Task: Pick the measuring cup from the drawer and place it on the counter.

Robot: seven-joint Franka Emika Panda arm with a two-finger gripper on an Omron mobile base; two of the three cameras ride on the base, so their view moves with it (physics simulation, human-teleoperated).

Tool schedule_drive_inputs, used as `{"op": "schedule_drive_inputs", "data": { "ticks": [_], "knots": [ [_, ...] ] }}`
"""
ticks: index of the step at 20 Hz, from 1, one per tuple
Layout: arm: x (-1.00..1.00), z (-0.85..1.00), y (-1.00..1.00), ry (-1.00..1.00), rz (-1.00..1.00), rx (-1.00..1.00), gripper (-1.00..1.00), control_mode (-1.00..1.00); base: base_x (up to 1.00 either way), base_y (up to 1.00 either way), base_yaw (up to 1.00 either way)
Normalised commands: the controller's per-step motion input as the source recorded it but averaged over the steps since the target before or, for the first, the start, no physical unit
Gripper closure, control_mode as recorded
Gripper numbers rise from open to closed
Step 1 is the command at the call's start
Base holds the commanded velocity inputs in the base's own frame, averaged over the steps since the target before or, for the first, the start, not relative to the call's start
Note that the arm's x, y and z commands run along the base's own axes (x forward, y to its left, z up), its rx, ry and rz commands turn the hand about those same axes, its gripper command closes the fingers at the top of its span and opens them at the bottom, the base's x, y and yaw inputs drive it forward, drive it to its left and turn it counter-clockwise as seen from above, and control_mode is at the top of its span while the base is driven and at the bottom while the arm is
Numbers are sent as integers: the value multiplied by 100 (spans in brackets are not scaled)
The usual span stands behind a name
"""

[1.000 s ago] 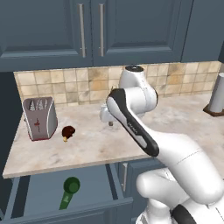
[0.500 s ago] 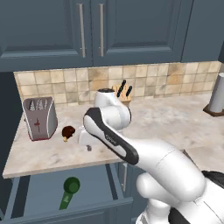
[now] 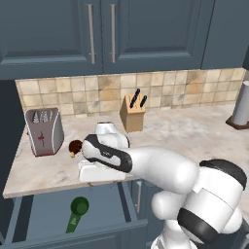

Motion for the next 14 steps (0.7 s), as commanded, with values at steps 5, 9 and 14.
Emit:
{"op": "schedule_drive_inputs", "data": {
  "ticks": [5, 9, 14],
  "knots": [
    [-20, -100, 1, 2, 0, 0, -100, -100, 0, 0, 0],
    [-44, -100, 0, 0, 0, 0, -100, -100, 0, 0, 0],
    [-56, -96, 0, 0, 0, 0, -100, -100, 0, 0, 0]
  ]
}}
